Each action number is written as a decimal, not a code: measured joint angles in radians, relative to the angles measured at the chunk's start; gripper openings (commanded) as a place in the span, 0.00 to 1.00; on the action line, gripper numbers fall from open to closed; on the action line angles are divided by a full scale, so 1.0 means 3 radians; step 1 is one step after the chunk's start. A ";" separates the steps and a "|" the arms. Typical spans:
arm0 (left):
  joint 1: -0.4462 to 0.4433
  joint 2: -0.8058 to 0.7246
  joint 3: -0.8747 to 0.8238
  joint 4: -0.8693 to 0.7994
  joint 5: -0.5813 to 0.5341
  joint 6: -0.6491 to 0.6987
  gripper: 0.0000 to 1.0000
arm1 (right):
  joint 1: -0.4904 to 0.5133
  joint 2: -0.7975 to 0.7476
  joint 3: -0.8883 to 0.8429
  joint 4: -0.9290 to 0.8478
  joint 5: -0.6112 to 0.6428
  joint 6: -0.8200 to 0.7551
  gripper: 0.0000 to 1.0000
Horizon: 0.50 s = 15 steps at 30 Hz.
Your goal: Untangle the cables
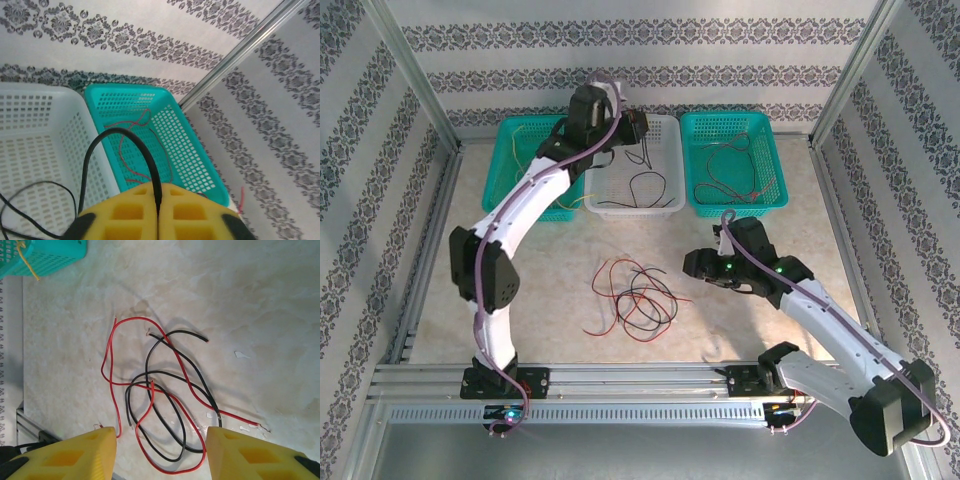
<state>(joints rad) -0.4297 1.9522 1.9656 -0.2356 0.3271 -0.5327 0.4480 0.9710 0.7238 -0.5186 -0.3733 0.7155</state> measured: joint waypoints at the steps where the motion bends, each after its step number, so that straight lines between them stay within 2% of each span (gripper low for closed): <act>1: 0.0001 0.0107 0.0145 -0.0055 -0.0027 0.0006 0.51 | 0.0000 -0.0011 0.0001 -0.0032 0.0024 -0.0001 0.51; 4: 0.0006 0.0286 0.0364 -0.0209 -0.0103 0.0023 0.64 | 0.0000 0.0009 0.0042 -0.0151 0.0097 -0.0033 0.51; 8: 0.0022 0.0332 0.0381 -0.0406 -0.0202 0.0024 0.66 | 0.0000 0.0071 0.0197 -0.0248 0.0175 -0.0083 0.52; 12: 0.0022 0.0298 0.0362 -0.0539 -0.0237 0.0031 0.58 | 0.0006 0.0142 0.0322 -0.0254 0.0187 -0.0131 0.51; 15: 0.0022 0.0067 0.0055 -0.0568 -0.0209 0.0011 0.48 | 0.0072 0.0317 0.0403 -0.0252 0.0187 -0.0154 0.51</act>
<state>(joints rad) -0.4232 1.9724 1.9820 -0.4061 0.2646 -0.5293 0.4698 1.0660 0.8448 -0.5941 -0.3172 0.6693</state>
